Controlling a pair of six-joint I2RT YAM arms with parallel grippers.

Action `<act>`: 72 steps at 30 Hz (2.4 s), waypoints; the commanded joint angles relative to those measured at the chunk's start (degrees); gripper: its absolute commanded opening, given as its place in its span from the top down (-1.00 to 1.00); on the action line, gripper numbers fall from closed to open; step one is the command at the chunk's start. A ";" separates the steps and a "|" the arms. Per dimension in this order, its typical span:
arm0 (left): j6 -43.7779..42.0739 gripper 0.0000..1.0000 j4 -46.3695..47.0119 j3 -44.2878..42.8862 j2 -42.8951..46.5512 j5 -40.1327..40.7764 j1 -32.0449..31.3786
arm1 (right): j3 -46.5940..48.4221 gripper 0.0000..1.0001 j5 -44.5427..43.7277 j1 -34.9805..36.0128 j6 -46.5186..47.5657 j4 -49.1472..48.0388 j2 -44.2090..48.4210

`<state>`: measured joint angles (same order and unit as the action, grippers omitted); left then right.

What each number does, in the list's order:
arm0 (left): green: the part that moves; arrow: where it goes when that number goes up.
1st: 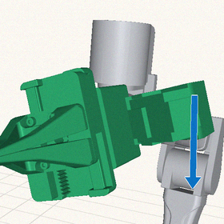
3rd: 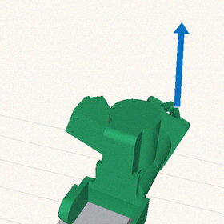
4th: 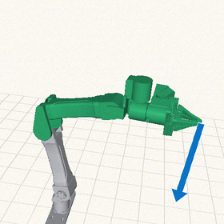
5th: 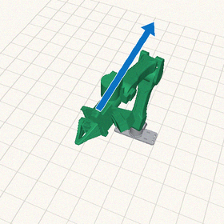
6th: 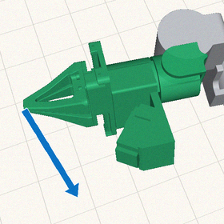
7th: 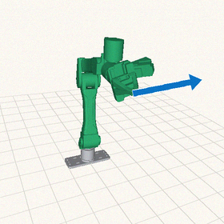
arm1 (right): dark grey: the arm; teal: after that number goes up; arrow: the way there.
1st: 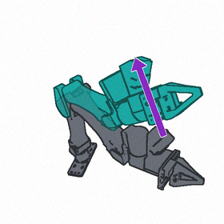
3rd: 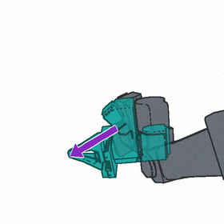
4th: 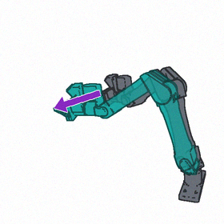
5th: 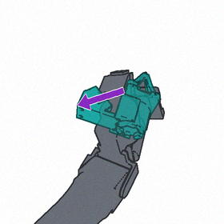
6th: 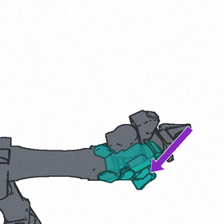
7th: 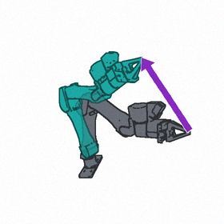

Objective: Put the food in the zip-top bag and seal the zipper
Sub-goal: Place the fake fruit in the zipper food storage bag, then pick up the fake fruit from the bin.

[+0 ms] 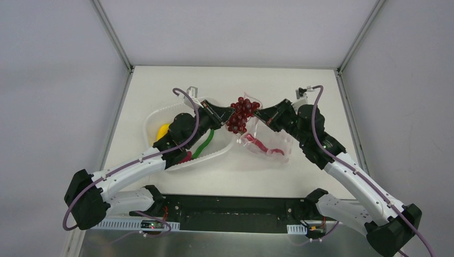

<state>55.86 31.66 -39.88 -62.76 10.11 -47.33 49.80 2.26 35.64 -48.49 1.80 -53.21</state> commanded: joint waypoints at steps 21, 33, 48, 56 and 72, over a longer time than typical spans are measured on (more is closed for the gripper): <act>-18.09 1.00 -25.07 -21.65 -8.08 -11.27 -5.20 | 15.10 1.00 0.67 -0.38 17.23 15.15 -7.25; -22.01 1.00 -36.18 -27.50 -11.28 -16.06 -5.23 | 14.75 1.00 3.36 -0.91 25.36 10.47 -6.35; -27.24 -0.44 -37.11 -29.44 -5.66 -14.08 -5.14 | 10.49 1.00 7.66 -1.67 21.53 7.56 -5.10; -30.15 -0.58 -38.72 -23.90 3.43 -7.24 -5.12 | 6.47 1.00 7.59 -1.97 21.07 3.63 -2.85; -31.46 -0.98 -50.15 -16.73 12.84 11.45 -0.53 | 3.01 1.00 5.38 -2.01 19.57 3.81 -1.02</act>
<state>24.64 -16.27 -56.82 -51.81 16.64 -50.02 53.54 7.77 33.93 -27.53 9.06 -55.18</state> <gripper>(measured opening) 0.990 0.009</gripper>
